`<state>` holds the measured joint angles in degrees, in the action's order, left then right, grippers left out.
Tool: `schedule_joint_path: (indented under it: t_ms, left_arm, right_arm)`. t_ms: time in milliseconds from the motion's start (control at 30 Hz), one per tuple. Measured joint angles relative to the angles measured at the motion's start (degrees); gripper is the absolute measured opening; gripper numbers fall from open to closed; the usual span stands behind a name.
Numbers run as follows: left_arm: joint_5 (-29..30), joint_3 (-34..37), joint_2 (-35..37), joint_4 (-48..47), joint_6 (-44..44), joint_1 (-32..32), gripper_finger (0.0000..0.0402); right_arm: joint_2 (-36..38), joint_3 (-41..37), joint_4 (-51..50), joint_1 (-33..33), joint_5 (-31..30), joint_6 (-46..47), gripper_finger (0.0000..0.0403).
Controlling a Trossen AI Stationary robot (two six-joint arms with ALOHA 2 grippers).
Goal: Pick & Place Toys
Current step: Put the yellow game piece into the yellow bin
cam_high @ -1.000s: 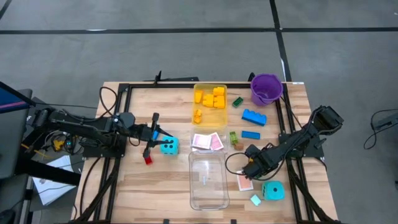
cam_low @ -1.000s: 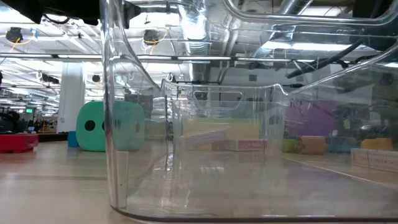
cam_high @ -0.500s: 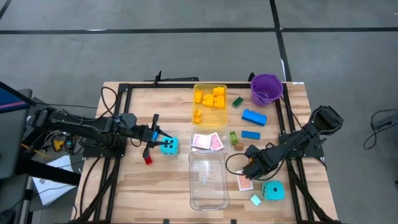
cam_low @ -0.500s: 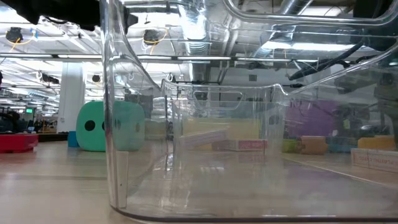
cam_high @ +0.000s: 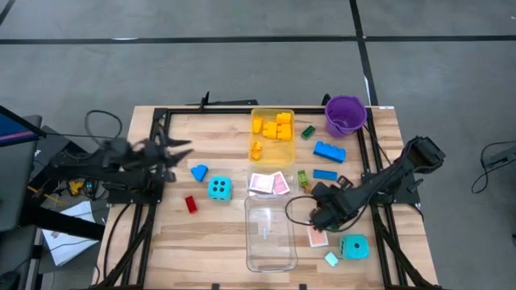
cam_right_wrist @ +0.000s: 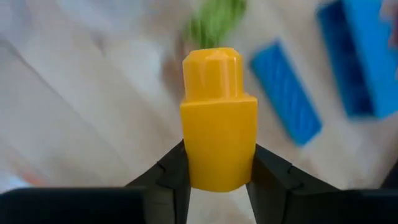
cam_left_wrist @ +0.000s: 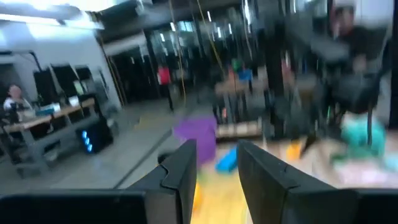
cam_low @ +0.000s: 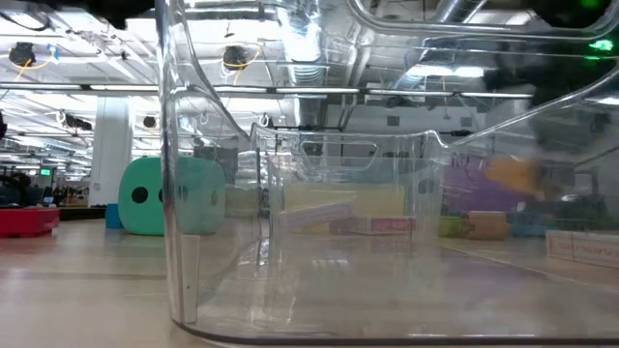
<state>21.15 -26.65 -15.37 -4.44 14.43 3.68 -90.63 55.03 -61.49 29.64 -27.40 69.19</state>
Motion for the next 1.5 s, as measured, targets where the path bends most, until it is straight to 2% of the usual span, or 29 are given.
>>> schedule_joint_path:
  t_ms: [167, 300, 367, 567, 700, 800, 1033, 1233, 1333, 1500]
  left_arm:
    - [0.04, 0.00, 4.77, -0.15, -1.23, 0.00, 0.0108]
    - [2.09, 0.00, 4.89, 2.91, 1.41, 0.00, 0.0108]
    - [6.38, 0.00, 4.91, 4.59, 2.36, 0.00, 0.0108]
    - [24.71, 0.02, 4.91, 5.89, 6.03, 0.00, 0.0108]
    - [29.67, 0.02, 4.89, 5.95, 6.52, 0.00, 0.0108]
    - [29.86, 0.02, 4.89, 5.92, 6.52, 0.00, 0.0108]
    - [29.87, 0.04, 4.89, 5.83, 6.52, 0.00, 0.0108]
    - [29.87, 0.04, 4.89, 5.48, 6.50, 0.00, 0.0108]
    - [29.87, 0.07, 4.86, 5.33, 6.50, 0.00, 0.0108]
    - [29.84, 0.07, 4.77, 5.33, 6.32, 0.00, 0.0108]
  right_arm:
    - [0.00, 7.70, -1.22, -2.60, -9.70, -6.31, 0.0114]
    - [0.00, 15.79, -1.32, -6.97, -12.91, -15.56, 0.0114]
    - [0.00, 20.10, -1.26, -9.52, -13.03, -20.86, 0.0114]
    - [0.00, 29.46, -0.65, -17.26, -14.66, -34.75, 0.0114]
    - [0.02, 31.66, 1.51, -23.43, -14.81, -42.32, 0.0114]
    - [0.02, 32.47, 3.76, -28.80, -13.60, -46.26, 0.0114]
    - [0.02, 32.78, 13.61, -39.61, -4.87, -53.53, 0.0114]
    - [0.02, 32.78, 15.49, -45.80, 1.78, -45.69, 0.0120]
    - [-0.43, 32.78, 15.90, -46.97, 2.31, -43.33, 0.0122]
    - [-2.94, 31.67, 19.85, -48.12, 7.01, -41.90, 0.0121]
